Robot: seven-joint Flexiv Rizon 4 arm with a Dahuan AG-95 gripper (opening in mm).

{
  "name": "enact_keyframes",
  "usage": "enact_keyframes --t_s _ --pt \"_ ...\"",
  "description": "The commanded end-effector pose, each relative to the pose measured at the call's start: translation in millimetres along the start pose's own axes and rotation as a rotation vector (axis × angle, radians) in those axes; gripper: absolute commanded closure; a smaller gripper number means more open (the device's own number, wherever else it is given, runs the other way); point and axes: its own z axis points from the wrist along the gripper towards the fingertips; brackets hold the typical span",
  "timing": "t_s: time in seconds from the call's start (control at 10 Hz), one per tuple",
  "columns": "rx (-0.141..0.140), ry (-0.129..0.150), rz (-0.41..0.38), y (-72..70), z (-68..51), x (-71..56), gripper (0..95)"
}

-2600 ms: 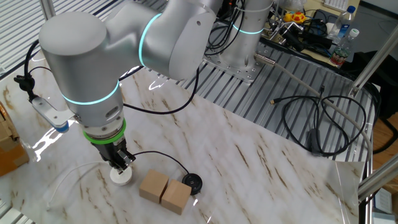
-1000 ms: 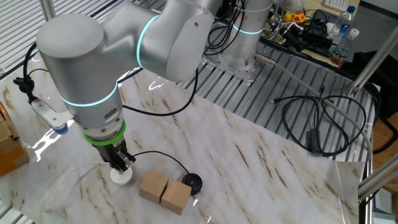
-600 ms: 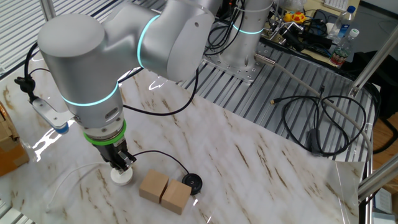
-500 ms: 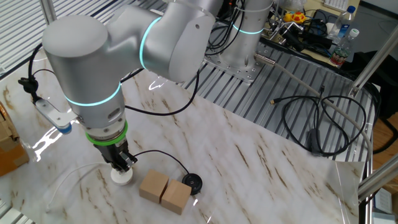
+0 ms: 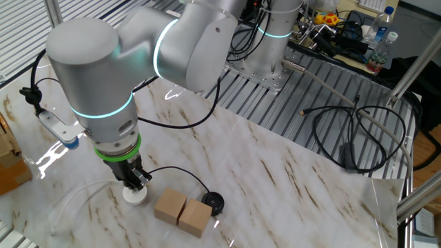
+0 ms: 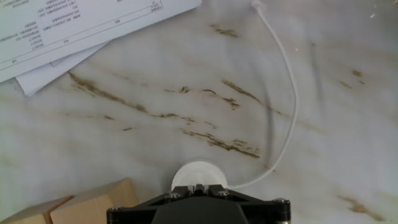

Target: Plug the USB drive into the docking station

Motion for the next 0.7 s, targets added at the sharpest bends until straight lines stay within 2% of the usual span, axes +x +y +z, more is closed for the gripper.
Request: enact_keyframes --t_s 0.1,0.3,0.4,0.6,0.7 --pt "0.002 0.0 0.03 0.8 5.3 1.3 95.0" --pt "0.011 -0.003 0.056 3.1 3.3 1.0 57.0" --pt "0.011 -0.001 0.06 4.6 3.9 1.3 57.0" --pt "0.013 -0.001 0.065 6.9 4.2 1.8 19.0" --pt "0.014 0.006 0.065 7.7 1.0 1.7 19.0"
